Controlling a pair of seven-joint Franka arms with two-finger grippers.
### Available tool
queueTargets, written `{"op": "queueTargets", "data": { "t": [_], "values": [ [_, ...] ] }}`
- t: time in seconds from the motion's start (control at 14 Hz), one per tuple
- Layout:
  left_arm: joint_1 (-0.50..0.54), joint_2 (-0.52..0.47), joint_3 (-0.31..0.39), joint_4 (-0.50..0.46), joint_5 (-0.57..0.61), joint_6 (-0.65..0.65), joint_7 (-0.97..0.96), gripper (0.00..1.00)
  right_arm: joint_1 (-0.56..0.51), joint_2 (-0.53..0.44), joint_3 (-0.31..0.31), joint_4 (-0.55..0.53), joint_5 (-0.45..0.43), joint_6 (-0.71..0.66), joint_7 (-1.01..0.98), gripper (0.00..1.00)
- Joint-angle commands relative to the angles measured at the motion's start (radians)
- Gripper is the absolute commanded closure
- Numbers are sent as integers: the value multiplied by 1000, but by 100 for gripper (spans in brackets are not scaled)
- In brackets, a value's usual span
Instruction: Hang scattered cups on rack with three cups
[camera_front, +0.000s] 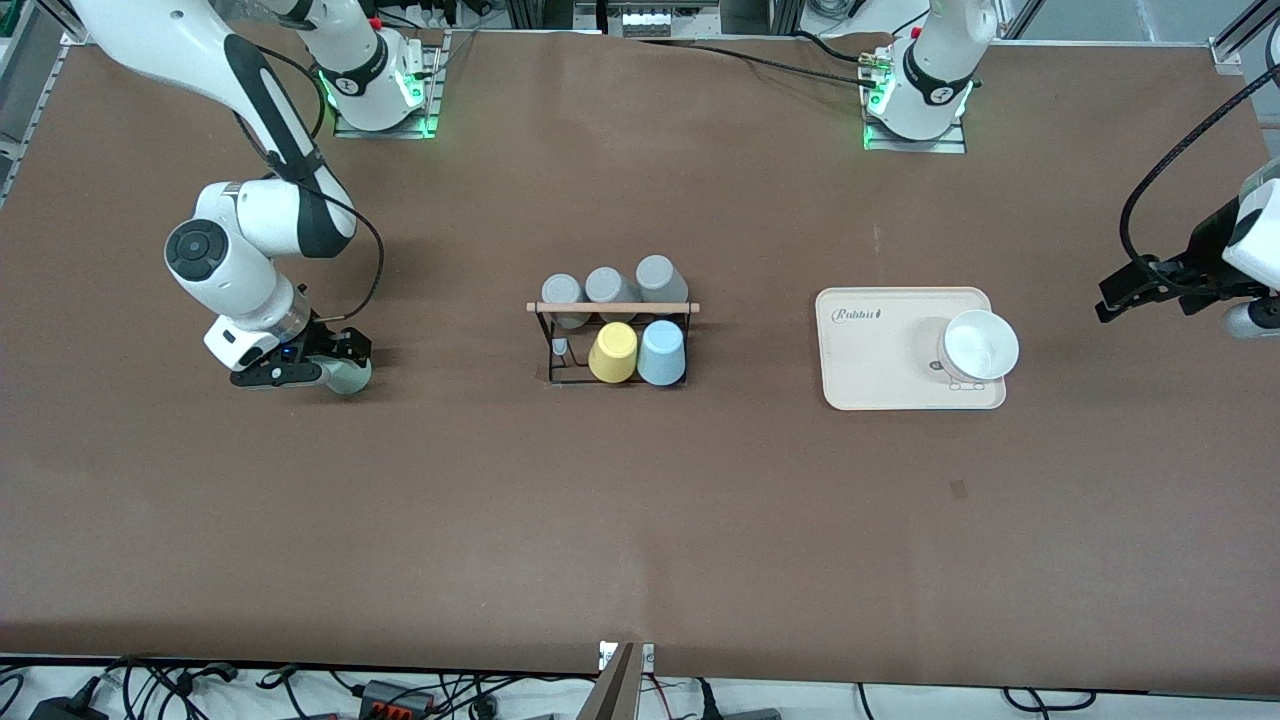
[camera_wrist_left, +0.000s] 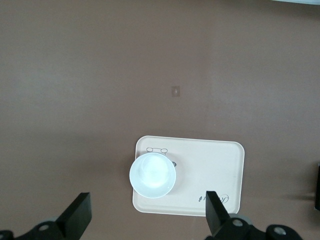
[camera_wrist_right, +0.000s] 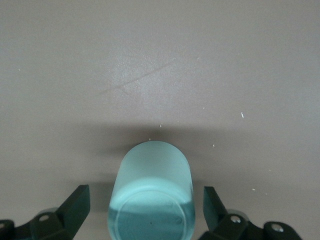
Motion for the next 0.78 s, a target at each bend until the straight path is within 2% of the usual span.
{"op": "queueTargets", "data": {
  "t": [0.0, 0.07, 0.21, 0.28, 0.5, 0.57, 0.71],
  "values": [
    [7, -15, -2, 7, -10, -6, 18, 0, -3, -9, 0, -20, 11, 18, -10, 0],
    [7, -15, -3, 10, -5, -34, 21, 0, -5, -8, 0, -20, 11, 16, -11, 0],
    [5, -2, -9, 37, -4, -55, 24, 0, -3, 0, 0, -20, 11, 16, -11, 15],
    [4, -1, -11, 38, -7, -56, 21, 0, -3, 0, 0, -20, 11, 16, -11, 26],
    [5, 1, -11, 34, -7, -56, 21, 0, -5, -6, 0, -20, 11, 10, -13, 75],
    [5, 1, -11, 34, -7, -57, 21, 0, -5, -14, 0, -18, 11, 6, -13, 88],
    [7, 1, -11, 34, -8, -59, 21, 0, -3, -52, 0, -9, 11, -23, -16, 94]
  ]
}}
